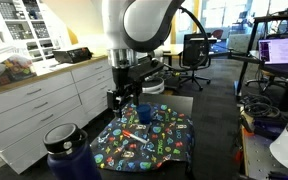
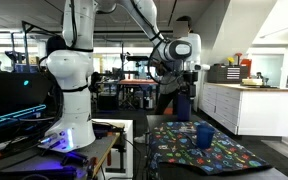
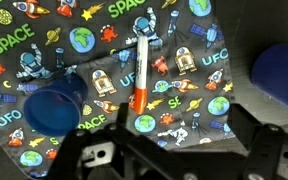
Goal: Put the marker in the blue cup
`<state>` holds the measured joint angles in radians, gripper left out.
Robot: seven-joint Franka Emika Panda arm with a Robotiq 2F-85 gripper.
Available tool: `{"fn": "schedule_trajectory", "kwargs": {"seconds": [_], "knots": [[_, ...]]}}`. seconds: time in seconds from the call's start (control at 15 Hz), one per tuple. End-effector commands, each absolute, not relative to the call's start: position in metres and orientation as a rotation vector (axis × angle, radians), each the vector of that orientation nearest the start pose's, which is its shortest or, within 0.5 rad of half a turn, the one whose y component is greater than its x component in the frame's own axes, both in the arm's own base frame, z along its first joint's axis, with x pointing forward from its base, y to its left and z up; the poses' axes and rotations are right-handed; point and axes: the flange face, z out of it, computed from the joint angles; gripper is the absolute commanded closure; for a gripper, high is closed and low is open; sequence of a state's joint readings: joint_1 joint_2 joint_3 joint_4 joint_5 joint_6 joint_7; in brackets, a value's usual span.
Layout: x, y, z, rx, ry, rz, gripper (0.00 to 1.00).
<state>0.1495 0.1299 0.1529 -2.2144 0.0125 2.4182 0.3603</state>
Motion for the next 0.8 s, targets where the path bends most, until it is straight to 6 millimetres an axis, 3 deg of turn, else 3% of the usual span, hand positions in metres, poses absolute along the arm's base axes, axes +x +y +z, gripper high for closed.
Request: {"fn": "schedule_trajectory", "kwargs": {"seconds": [0.0, 0.73], "knots": [[0.539, 0.163, 0.315, -3.086, 0.118, -0.133, 0.0], [0.558, 0.16, 0.267, -3.082, 0.049, -0.09, 0.0]]}}
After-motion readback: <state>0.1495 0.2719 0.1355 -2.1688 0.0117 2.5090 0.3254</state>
